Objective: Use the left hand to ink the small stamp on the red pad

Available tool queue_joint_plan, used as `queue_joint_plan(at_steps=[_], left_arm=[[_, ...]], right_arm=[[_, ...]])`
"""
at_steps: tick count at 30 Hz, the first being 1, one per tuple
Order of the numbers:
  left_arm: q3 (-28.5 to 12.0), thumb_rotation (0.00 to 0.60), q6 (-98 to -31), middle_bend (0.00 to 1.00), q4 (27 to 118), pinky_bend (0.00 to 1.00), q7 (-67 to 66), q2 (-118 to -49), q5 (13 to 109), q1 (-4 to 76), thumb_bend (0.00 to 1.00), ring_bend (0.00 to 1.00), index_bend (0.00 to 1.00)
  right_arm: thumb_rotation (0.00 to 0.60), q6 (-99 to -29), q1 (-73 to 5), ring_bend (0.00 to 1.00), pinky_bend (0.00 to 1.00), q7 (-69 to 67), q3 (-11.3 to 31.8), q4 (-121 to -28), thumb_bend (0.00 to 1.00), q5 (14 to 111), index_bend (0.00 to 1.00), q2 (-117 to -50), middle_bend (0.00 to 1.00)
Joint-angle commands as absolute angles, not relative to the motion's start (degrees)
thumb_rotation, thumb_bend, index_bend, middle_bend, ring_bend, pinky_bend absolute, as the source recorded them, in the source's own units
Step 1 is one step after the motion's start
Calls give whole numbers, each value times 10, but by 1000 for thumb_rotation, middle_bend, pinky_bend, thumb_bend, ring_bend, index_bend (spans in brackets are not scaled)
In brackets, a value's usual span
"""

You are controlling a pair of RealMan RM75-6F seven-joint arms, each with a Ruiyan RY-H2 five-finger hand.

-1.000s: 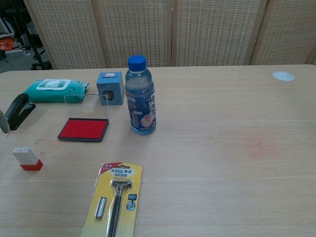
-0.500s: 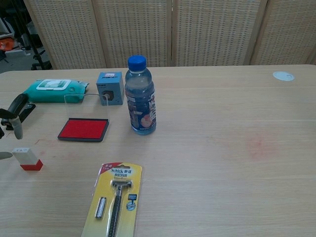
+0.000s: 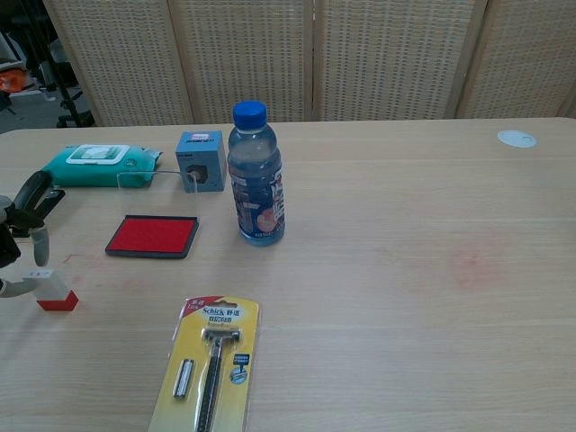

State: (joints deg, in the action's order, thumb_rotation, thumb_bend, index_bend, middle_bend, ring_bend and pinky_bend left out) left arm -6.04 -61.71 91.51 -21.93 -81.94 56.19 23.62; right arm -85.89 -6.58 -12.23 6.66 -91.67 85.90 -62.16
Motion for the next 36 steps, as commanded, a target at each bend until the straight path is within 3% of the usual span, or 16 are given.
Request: queue_joint_plan(at_steps=[1,27,32,36], left_arm=[[-61,600,-620,1000,912,926,-224,-823,556,238,258,1000,558],[-55,600,-629,1000,914,926,-236,-826,547,244,348,1000,615],[-70,600,-633,1000,930,926,-233,-809,548,250,346,1000,615],[-104,600,-615,1000,966,926,-205,-773,530,263,346,1000,620]], right_arm=[[600,-859,-66,0,0,-125,67,-917,0,859,0,-620,0],[600,-855,-68,0,0,-133,68,-918,0,857,0,-618,0],[600,-852,-69,0,0,-131,68,-917,0,856,0,-619,0],[600,-849,-70,0,0,-126,67,-917,0,857,0,-621,0]])
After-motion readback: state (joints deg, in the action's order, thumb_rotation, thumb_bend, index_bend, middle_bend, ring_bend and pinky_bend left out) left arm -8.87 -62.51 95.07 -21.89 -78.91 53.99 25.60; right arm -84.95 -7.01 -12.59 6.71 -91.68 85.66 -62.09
